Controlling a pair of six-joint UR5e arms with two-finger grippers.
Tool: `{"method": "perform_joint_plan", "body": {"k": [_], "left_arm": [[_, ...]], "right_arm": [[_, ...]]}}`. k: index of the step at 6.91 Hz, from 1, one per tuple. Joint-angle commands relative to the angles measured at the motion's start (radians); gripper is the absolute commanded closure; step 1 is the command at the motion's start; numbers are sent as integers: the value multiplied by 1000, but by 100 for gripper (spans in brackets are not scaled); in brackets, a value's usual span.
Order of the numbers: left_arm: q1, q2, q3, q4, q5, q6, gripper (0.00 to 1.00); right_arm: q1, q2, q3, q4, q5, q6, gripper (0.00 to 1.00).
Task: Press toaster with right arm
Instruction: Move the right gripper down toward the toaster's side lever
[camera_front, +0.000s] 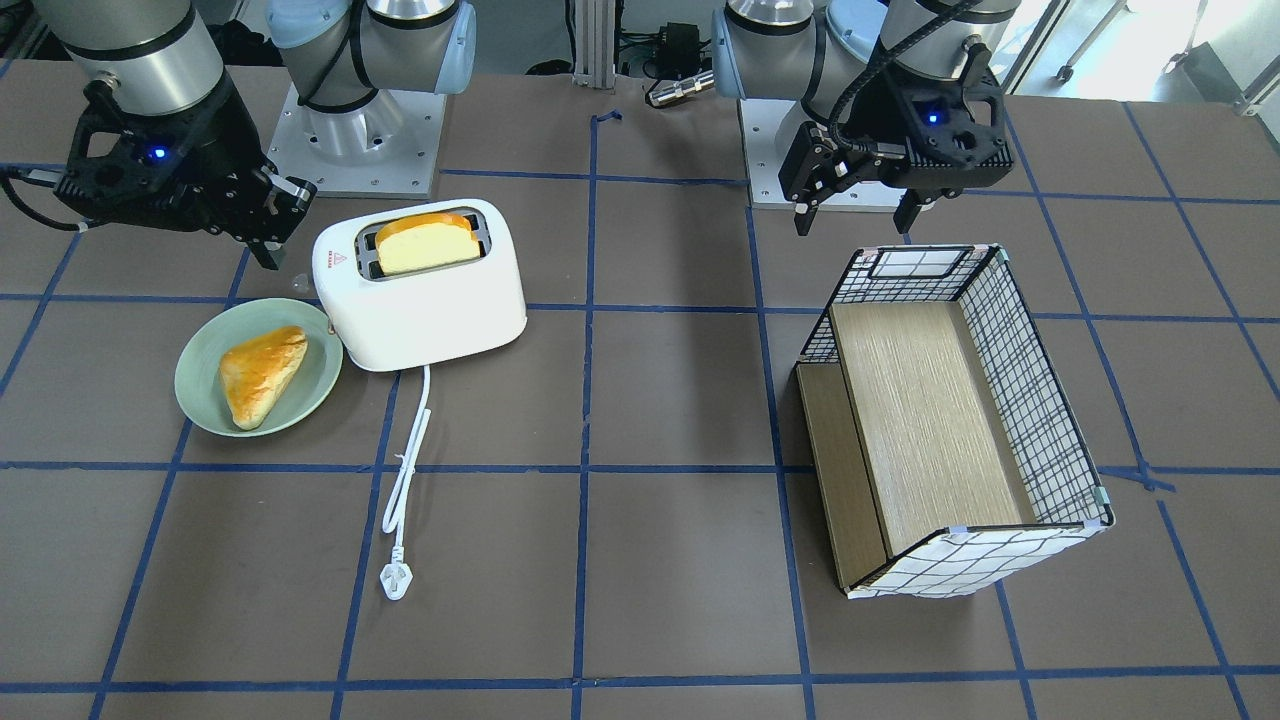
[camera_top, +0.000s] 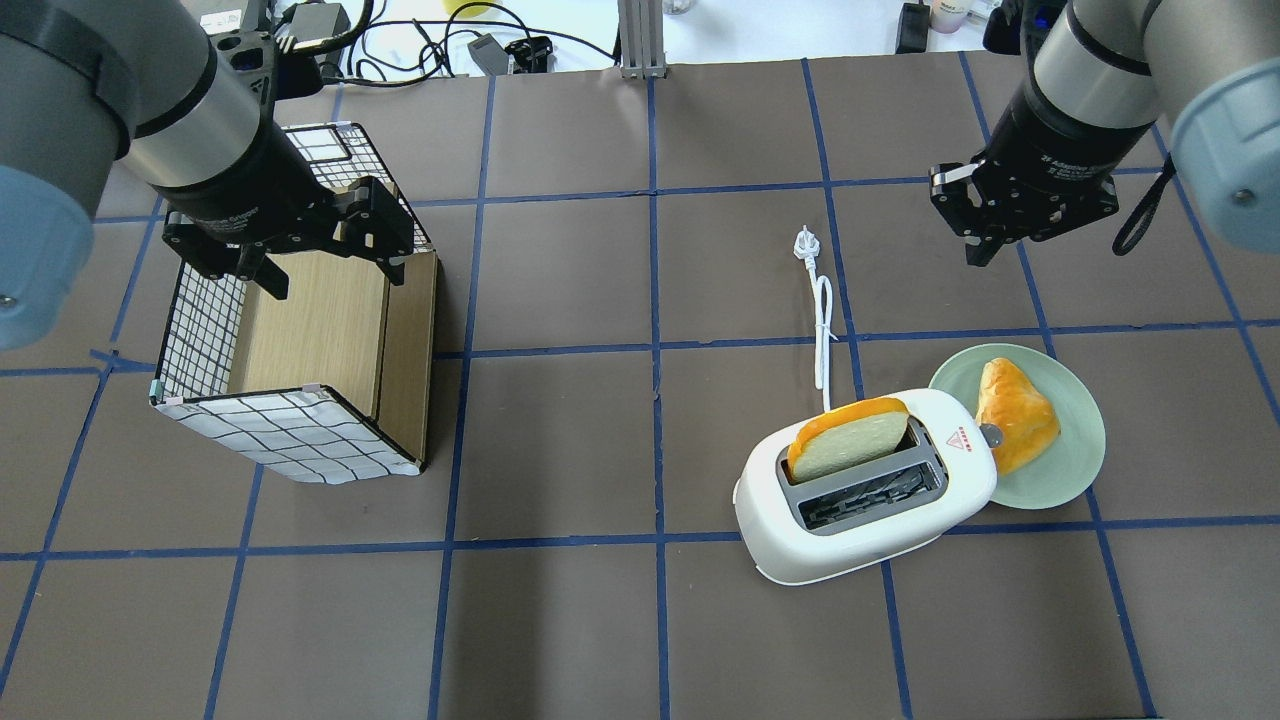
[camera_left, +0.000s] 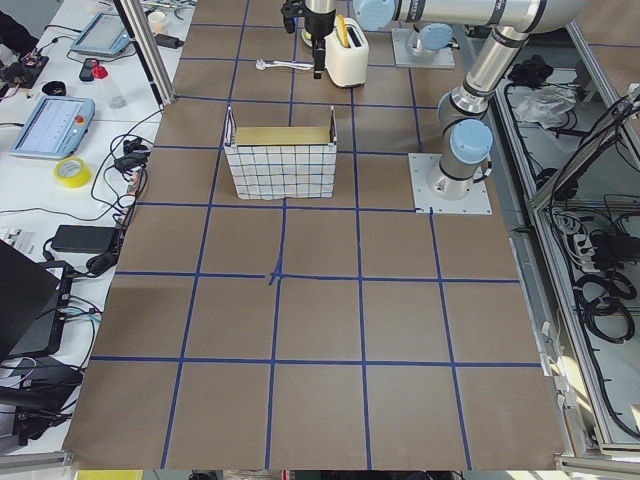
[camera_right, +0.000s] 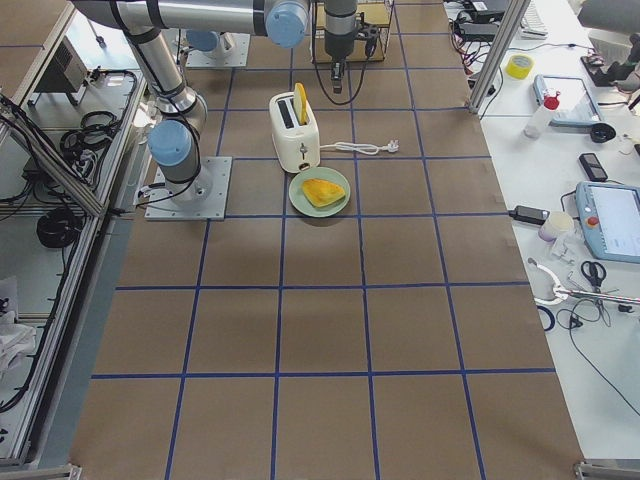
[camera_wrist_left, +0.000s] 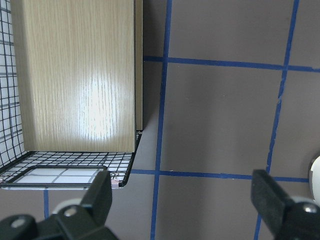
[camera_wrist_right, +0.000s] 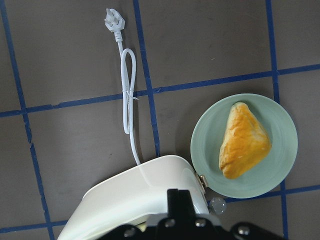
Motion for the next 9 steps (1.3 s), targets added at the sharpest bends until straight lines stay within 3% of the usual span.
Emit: {"method": "perform_joint_plan", "body": {"k": [1, 6, 9], "left_arm": [[0, 0, -1, 0, 0, 0, 0], [0, 0, 1, 0, 0, 0, 0], [0, 0, -1, 0, 0, 0, 0]], "right_arm": [[-93, 0, 14, 9, 13, -110, 100], [-126, 0, 192, -35, 17, -171, 100], [-154, 0, 304, -119, 15, -174, 100]]}}
